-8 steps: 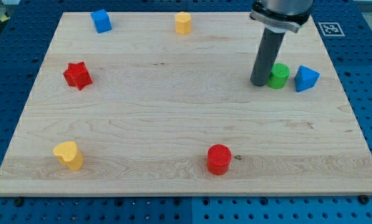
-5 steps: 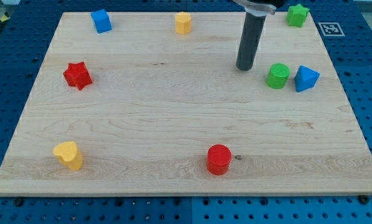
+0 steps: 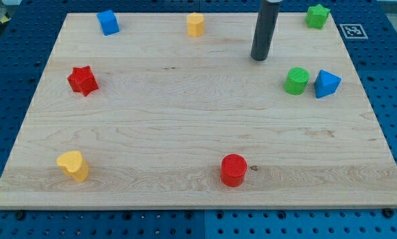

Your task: Go to the bottom side of the green star

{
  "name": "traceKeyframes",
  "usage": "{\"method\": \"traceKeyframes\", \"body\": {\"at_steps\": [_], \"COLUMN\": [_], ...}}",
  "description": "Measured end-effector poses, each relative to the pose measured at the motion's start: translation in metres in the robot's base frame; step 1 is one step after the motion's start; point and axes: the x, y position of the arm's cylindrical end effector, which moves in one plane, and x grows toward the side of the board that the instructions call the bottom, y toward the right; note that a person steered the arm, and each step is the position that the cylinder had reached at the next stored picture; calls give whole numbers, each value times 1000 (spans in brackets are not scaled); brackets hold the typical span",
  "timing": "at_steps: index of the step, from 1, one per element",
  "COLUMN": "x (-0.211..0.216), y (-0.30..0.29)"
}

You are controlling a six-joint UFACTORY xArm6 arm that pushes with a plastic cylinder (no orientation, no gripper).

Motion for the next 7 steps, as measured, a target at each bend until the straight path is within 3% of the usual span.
{"method": "traceKeyframes", "body": {"at_steps": [1,3,5,7], "x": [0,-39,-34,-34], "y": [0,2,95,105]}}
